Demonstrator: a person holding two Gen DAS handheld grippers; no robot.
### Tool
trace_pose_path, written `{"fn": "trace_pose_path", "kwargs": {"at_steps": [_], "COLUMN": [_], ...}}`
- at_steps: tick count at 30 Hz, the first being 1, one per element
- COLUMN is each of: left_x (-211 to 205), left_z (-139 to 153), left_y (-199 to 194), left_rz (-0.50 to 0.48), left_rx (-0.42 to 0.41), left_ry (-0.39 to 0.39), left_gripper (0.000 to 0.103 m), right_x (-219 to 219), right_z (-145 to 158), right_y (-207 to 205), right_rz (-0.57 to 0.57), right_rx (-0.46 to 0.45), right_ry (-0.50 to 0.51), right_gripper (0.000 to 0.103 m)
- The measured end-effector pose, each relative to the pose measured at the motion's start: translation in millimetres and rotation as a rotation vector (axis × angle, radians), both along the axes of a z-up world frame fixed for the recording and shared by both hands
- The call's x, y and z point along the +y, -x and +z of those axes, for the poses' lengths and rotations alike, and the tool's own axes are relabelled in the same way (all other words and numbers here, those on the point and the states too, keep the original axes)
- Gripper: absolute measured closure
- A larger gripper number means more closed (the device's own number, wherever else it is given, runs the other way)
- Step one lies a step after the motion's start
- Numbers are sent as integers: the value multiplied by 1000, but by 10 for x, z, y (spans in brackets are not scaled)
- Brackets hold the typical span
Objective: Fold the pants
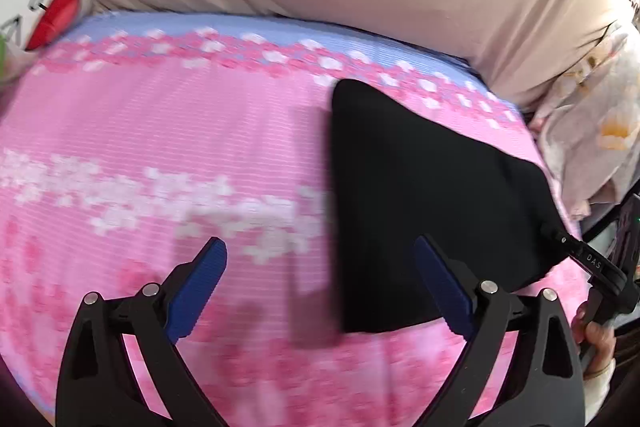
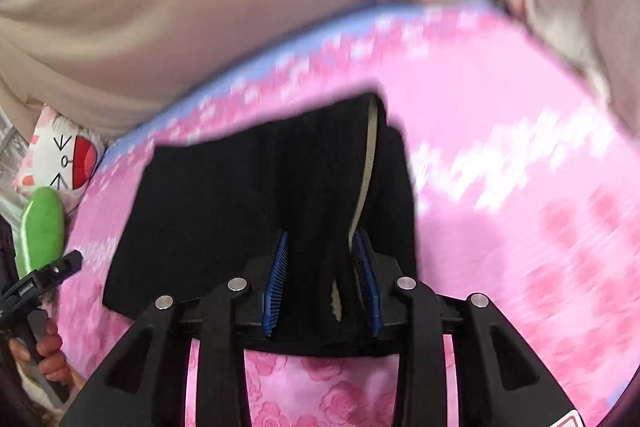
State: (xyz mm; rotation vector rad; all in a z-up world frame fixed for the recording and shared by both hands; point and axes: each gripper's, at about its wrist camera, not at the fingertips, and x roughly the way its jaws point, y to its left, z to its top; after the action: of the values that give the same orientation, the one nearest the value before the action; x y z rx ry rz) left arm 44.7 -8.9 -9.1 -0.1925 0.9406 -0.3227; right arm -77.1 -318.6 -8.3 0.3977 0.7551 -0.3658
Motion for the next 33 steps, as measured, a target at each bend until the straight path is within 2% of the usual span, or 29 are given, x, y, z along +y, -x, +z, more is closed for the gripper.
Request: {"fn": "trace_pose_path", "kwargs": {"at_steps": [1, 2, 3, 5, 7, 9, 10, 11, 12, 13, 15, 16, 17, 18, 19, 20, 21, 22, 23, 24, 25, 26, 27, 28, 29, 30, 31, 32, 33], "left_x": [-59, -112, -180, -341, -452, -542, -557, -585, -572, -508, -329, -203, -111, 40, 176, 278, 406, 478, 532, 577, 593, 621, 696, 712, 710, 710, 670, 617, 544], "left_z": [-33, -77, -150, -311, -461, -598, -571, -564, -551, -516, -373, -270, -204, -115, -42, 11, 4, -59, -190, -346, -456, -537, -514, -439, -319, -239, -108, -7, 90], "left_y": [-34, -75, -133, -247, -327, -383, -365, -367, -379, -395, -408, -400, -389, -350, -293, -266, -215, -190, -188, -193, -213, -192, -143, -84, -12, 37, 105, 161, 221], "left_rz": [-16, -28, -32, -51, -52, -58, -58, -103, -111, -111, -122, -130, -129, -119, -97, -85, -80, -85, -81, -60, -49, -31, 8, 30, 52, 66, 75, 63, 36], "left_rx": [22, 46, 87, 143, 177, 209, 164, 155, 158, 158, 137, 123, 117, 100, 72, 56, 59, 78, 111, 154, 184, 199, 179, 144, 89, 50, -1, -34, -61], "left_ry": [34, 61, 83, 103, 101, 99, 88, 100, 110, 142, 189, 218, 229, 226, 195, 170, 149, 127, 110, 105, 107, 117, 110, 75, 22, -9, -35, -37, -23], "left_gripper": [7, 7, 7, 6, 7, 7, 26, 39, 49, 66, 82, 83, 84, 84, 84, 84, 83, 81, 80, 76, 70, 64, 56, 57, 55, 48, 37, 31, 20], "right_x": [17, 10, -14, -75, -123, -174, -207, -222, -217, -180, -56, 46, 141, 194, 276, 347, 414, 499, 551, 573, 551, 509, 477, 478, 492, 512, 516, 523, 532], "right_z": [75, 115, 141, 100, -12, -129, -176, -233, -292, -332, -290, -199, -97, -32, 65, 113, 123, 96, 53, -14, -100, -148, -163, -137, -104, -42, -22, -18, -67], "right_y": [13, 23, 50, 94, 108, 138, 125, 92, 72, 0, -102, -136, -140, -128, -121, -127, -145, -176, -196, -213, -211, -185, -153, -128, -130, -143, -170, -221, -305], "right_rz": [3, 6, 2, -22, -44, -33, -24, -13, -8, 0, 14, 30, 54, 74, 123, 180, 208, 203, 172, 134, 105, 96, 103, 113, 115, 108, 108, 120, 138], "right_rx": [-3, -7, -14, -2, 19, 3, -9, -10, -5, 13, 39, 34, 11, -11, -50, -83, -85, -51, -14, 29, 61, 59, 38, 22, 13, 5, 2, 5, 37], "right_ry": [29, 33, 33, 37, 14, -67, -106, -134, -136, -120, -64, -34, -19, -21, -52, -110, -120, -66, -6, 39, 26, -34, -100, -122, -115, -85, -73, -68, -73], "right_gripper": [68, 62, 51, 41, 41, 40, 40, 39, 40, 42, 53, 56, 71, 96, 99, 98, 95, 91, 81, 78, 78, 78, 78, 75, 66, 48, 42, 39, 40]}}
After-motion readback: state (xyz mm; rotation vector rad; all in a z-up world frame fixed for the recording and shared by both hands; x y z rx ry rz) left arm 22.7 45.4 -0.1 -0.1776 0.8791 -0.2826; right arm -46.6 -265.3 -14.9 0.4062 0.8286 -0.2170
